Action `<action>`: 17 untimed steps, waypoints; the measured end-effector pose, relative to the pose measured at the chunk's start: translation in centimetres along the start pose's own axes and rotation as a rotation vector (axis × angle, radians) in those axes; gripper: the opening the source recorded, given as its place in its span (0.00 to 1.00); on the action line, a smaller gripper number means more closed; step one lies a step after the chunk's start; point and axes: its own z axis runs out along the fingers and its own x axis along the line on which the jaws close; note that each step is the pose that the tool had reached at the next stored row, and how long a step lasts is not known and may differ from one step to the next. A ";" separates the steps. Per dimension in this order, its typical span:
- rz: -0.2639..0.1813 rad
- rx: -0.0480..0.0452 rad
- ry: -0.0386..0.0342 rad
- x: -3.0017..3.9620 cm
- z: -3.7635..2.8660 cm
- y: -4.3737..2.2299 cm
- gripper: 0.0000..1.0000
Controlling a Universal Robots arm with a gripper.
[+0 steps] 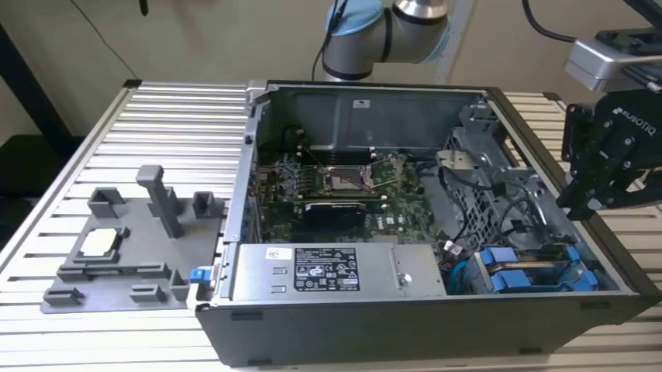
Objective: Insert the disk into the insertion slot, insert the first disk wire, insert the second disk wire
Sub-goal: 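Insert the first disk wire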
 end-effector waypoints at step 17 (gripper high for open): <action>0.000 0.0005 0.0005 -1.27 -0.01 2.31 0.27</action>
